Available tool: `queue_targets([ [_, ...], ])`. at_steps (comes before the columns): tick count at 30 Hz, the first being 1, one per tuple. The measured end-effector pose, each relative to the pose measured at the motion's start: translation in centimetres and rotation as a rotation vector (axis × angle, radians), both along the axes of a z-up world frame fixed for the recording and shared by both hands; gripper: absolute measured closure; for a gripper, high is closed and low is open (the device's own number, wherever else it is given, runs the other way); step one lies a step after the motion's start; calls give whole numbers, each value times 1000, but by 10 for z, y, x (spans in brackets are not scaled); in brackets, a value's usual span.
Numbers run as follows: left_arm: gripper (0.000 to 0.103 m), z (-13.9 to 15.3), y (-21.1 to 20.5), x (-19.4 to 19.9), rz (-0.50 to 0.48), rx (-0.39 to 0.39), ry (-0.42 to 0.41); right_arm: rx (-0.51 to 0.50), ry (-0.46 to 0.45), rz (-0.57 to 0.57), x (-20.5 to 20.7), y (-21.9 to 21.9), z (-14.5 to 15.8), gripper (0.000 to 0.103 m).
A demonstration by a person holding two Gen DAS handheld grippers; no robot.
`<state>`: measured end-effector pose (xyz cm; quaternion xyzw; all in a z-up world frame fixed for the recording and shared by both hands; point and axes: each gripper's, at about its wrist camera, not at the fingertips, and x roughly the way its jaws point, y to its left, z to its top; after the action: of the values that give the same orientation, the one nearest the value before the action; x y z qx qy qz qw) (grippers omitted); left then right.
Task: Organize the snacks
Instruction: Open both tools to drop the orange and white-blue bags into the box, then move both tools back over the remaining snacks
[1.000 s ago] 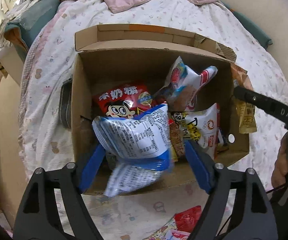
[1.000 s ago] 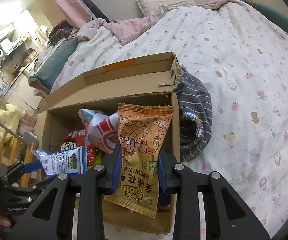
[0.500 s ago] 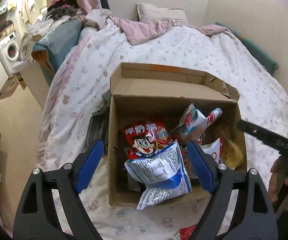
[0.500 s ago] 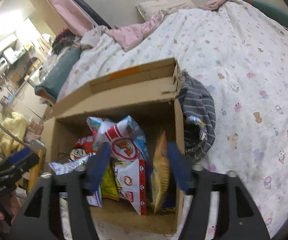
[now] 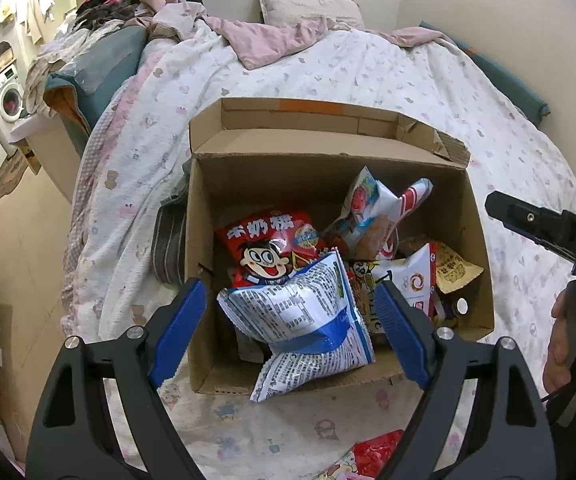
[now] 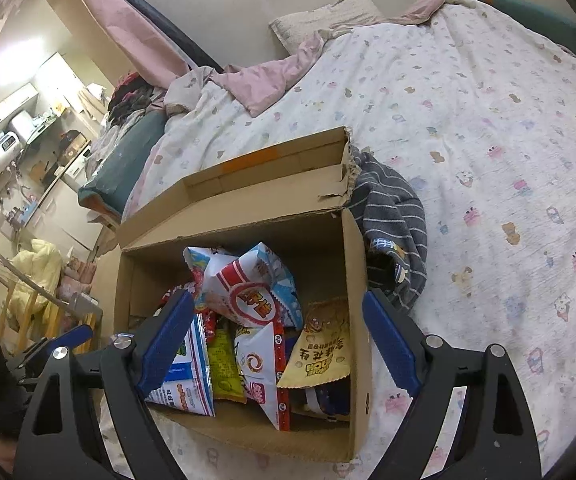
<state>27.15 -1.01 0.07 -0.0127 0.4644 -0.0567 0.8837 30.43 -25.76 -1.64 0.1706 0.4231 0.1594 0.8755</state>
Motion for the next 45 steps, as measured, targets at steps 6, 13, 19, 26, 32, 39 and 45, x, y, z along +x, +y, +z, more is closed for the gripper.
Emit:
queue_targets([
  [6, 19, -4, 0, -1, 10, -4, 10, -10, -10, 1, -5, 1, 4, 14],
  [13, 19, -3, -3, -5, 18, -10, 9, 5, -11, -18, -20, -1, 12, 14],
  [19, 19, -1, -15, -20, -34, 79, -49, -12, -14, -8, -44, 1, 18, 14],
  [26, 19, -3, -10, -48, -38, 83, -28, -24, -6, 0, -73, 3, 18, 14],
  [32, 19, -11, 1, -72, -10, 27, 30, 7, 24, 13, -99, 6, 13, 14],
  [39, 19, -26, 21, -96, 51, -38, 108, 7, 88, 16, -127, 9, -6, 14],
  [45, 19, -50, 28, -104, 67, -71, 224, 5, 183, 25, -132, 12, -31, 14],
])
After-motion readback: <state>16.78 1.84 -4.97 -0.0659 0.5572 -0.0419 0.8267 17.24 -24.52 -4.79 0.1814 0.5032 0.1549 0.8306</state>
